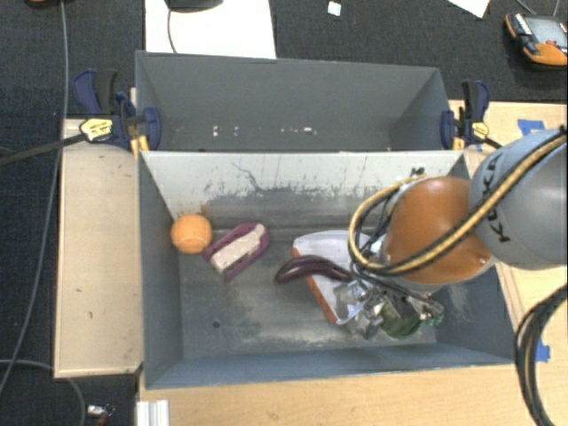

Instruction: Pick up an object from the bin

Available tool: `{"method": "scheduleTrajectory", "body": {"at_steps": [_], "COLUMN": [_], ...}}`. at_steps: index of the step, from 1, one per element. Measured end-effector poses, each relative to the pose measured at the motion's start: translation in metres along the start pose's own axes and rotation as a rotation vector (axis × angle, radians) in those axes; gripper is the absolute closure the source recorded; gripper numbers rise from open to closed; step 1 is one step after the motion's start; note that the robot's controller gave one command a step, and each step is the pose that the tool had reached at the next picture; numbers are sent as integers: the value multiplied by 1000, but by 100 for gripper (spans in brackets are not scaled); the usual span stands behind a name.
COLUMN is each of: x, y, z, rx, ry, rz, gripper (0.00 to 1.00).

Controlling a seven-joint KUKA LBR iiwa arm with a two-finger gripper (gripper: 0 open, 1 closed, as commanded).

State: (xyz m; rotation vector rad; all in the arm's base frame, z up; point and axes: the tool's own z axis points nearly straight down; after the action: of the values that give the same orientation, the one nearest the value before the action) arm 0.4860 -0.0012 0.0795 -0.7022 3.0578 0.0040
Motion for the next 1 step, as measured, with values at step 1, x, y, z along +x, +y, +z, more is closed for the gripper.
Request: {"method": "scheduleTrajectory", "body": {"at_steps": [1], "x": [0], "y": [0], "z": [0], "rx": [0], "ry": [0], "rz": [0], "gripper": [100]}}
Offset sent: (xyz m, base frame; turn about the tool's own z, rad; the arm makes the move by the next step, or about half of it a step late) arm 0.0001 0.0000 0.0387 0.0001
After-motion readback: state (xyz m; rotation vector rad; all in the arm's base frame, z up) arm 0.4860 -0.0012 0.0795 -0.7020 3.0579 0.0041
